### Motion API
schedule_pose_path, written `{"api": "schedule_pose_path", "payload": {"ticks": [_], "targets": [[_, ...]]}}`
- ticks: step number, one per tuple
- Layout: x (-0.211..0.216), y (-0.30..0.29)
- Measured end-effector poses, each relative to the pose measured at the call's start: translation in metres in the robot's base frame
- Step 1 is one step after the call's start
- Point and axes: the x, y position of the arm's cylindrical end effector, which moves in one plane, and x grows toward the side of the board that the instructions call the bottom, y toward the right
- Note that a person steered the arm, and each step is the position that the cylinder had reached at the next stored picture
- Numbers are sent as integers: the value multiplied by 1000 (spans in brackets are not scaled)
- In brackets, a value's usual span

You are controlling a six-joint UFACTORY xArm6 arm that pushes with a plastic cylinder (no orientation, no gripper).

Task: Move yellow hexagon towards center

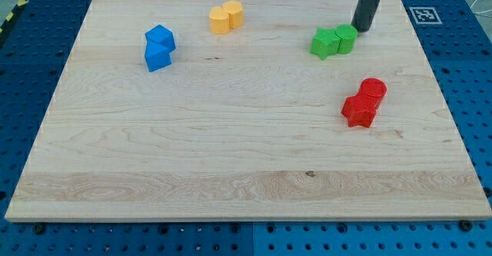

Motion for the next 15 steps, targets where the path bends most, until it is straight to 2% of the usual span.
{"api": "schedule_pose_path", "payload": {"ticks": [1, 2, 3, 5, 6, 8, 11, 13, 14, 15], "targets": [[-12, -44], [-30, -117], [-69, -162], [-61, -285], [-58, -275], [-21, -236], [-5, -199], [-35, -157], [-9, -169], [33, -205]]}}
